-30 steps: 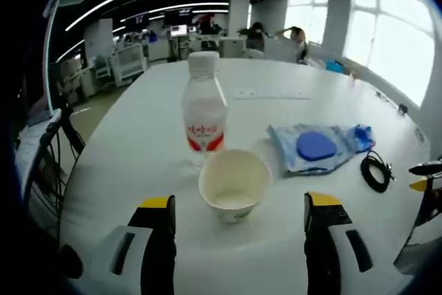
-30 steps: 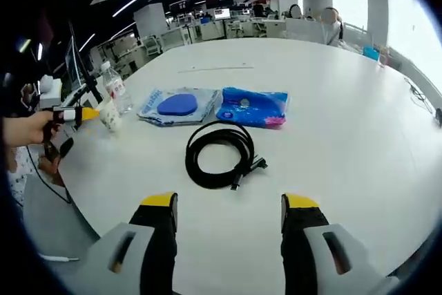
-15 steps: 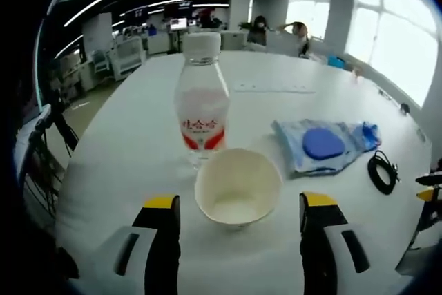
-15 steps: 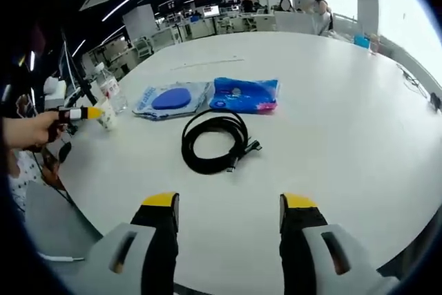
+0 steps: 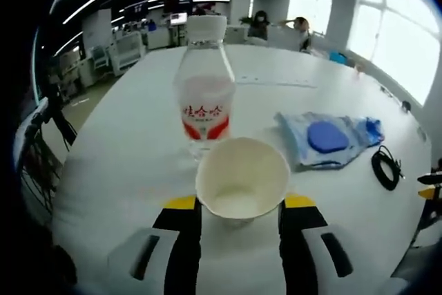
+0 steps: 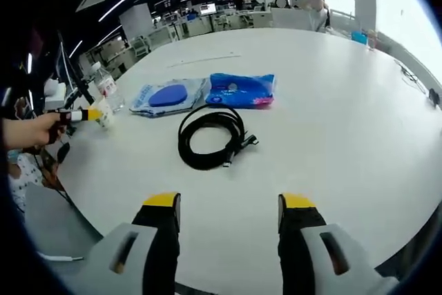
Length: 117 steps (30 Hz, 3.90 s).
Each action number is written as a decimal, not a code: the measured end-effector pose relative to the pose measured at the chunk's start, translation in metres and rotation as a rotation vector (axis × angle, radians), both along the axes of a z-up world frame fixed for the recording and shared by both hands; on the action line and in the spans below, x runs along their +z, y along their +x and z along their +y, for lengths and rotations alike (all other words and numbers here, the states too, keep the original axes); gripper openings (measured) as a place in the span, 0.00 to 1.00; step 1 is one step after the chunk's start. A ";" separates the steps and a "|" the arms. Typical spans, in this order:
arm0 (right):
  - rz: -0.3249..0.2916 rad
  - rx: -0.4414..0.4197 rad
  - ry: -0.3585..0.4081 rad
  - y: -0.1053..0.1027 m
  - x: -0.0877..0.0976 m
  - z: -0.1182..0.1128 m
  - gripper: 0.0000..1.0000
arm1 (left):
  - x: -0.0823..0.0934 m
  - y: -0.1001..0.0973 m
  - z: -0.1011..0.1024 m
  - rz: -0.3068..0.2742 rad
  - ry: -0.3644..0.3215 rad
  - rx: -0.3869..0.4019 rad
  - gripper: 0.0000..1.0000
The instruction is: Arrange the tabletop items into an orderly group along one side of the table until the central work area is clear of visible clutter.
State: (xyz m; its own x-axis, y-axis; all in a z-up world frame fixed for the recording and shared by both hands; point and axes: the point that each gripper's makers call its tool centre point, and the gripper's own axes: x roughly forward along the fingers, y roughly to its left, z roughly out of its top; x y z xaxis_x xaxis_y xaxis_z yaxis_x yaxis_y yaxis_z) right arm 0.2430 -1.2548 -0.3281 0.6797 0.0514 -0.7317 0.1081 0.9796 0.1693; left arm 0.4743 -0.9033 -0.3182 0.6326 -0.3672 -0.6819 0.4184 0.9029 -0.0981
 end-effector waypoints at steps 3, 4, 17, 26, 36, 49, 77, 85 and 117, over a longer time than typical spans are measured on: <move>0.004 0.000 0.002 -0.001 -0.001 0.000 0.55 | 0.000 -0.001 0.001 -0.005 0.002 0.008 0.35; 0.006 0.001 0.001 -0.002 -0.001 0.000 0.55 | 0.000 -0.002 0.001 -0.005 0.003 0.008 0.35; 0.022 -0.015 0.015 -0.008 -0.007 0.000 0.54 | 0.041 -0.012 -0.007 -0.258 0.244 -0.345 0.44; 0.024 -0.024 0.036 -0.009 -0.011 0.005 0.53 | 0.032 -0.010 -0.007 -0.201 0.257 -0.415 0.27; 0.030 -0.152 0.141 -0.016 -0.019 -0.002 0.51 | 0.020 -0.013 -0.010 -0.099 0.269 -0.448 0.05; 0.045 -0.143 0.136 -0.020 -0.023 0.001 0.50 | 0.034 -0.008 -0.025 -0.150 0.253 -0.504 0.00; -0.051 -0.155 0.170 -0.012 -0.016 -0.002 0.54 | 0.044 0.032 -0.087 -0.133 0.274 -0.644 0.00; -0.186 -0.054 0.169 0.007 0.006 0.002 0.60 | 0.038 0.044 -0.088 -0.082 0.237 -0.604 0.00; -0.287 0.353 0.048 0.020 0.030 -0.001 0.89 | 0.019 0.042 -0.091 0.032 0.206 -0.579 0.00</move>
